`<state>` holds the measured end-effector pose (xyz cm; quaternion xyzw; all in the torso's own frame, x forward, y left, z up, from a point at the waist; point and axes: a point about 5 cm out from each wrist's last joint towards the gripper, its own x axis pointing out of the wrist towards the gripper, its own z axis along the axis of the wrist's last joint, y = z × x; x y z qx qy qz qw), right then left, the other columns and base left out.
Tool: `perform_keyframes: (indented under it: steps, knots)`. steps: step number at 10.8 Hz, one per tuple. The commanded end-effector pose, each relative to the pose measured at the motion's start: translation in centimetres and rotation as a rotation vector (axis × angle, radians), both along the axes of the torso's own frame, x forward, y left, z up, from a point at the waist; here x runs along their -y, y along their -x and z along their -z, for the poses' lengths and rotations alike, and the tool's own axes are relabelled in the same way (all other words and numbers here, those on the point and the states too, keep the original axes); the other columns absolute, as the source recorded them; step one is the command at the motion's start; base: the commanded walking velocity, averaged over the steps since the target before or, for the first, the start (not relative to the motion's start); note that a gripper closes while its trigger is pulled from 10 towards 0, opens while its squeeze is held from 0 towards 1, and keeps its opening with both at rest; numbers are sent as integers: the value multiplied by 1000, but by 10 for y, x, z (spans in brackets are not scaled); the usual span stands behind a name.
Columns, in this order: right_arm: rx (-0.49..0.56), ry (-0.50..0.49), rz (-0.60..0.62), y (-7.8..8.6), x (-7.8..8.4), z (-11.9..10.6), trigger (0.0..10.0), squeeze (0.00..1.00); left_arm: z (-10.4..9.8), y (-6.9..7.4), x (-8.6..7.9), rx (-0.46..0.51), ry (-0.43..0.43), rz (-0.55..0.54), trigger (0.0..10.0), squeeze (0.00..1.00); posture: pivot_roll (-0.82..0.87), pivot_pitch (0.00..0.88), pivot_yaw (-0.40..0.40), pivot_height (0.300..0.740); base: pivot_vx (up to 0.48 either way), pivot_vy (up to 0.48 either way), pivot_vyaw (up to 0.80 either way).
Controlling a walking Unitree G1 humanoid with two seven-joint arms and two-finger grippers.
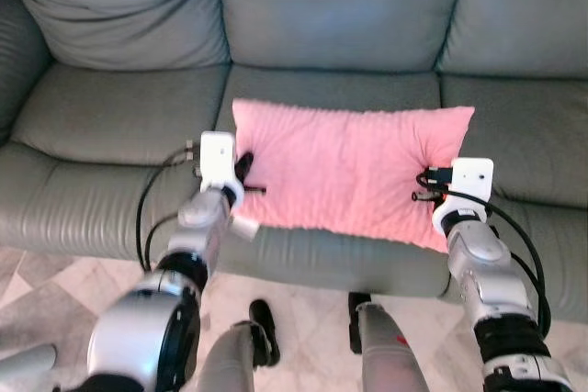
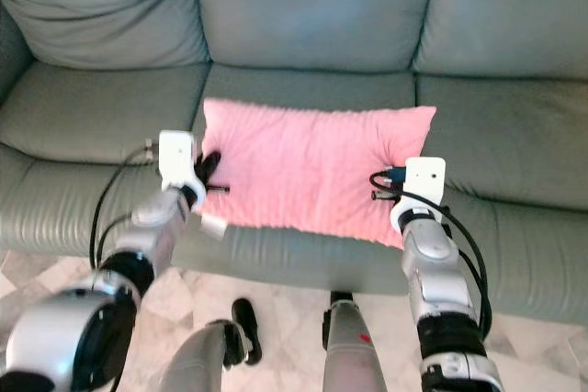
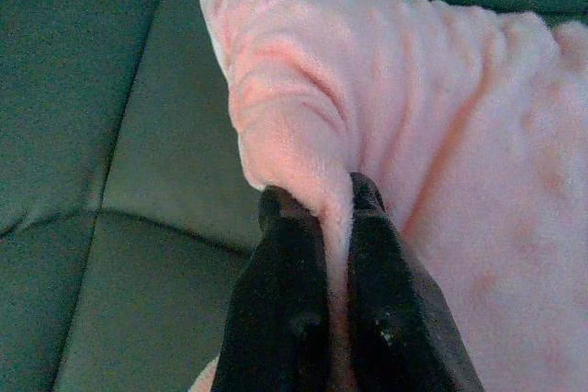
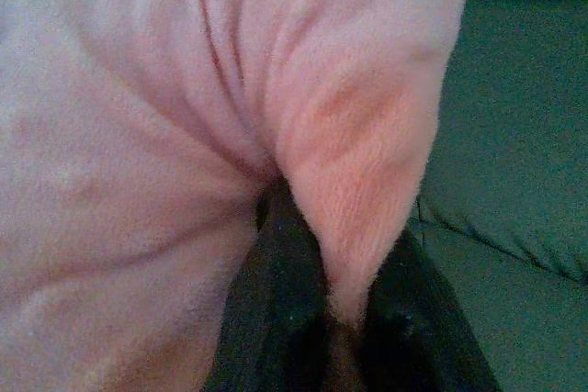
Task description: Move the pillow to the sofa
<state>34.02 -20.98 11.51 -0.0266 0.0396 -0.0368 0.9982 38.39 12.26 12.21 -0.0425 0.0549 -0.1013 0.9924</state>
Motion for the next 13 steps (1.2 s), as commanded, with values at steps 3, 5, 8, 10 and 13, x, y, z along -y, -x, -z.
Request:
perform_keyframes:
  steps: [3,5,8,10,13]
  knots:
    - [12,-28,-52,1,-6,8,10000,0,1,1,5,14,-35,4,10000,0,-242,518,131,740,0,0,0]
    - [19,-14,-57,-3,-9,5,10000,0,-7,-3,3,32,10,-52,10000,0,-239,524,129,740,0,0,0]
    - [45,-14,-65,-11,-9,-3,10000,1000,-10,-4,-8,47,14,-100,10000,1000,-230,528,130,740,0,0,0]
    - [33,4,-51,-13,-5,0,10000,1000,-7,-4,-14,39,20,-144,10000,1000,-217,520,126,740,0,0,0]
    - [28,21,-41,-13,-7,3,10000,1000,8,3,-11,-5,41,-134,10000,1000,-219,516,126,740,0,0,0]
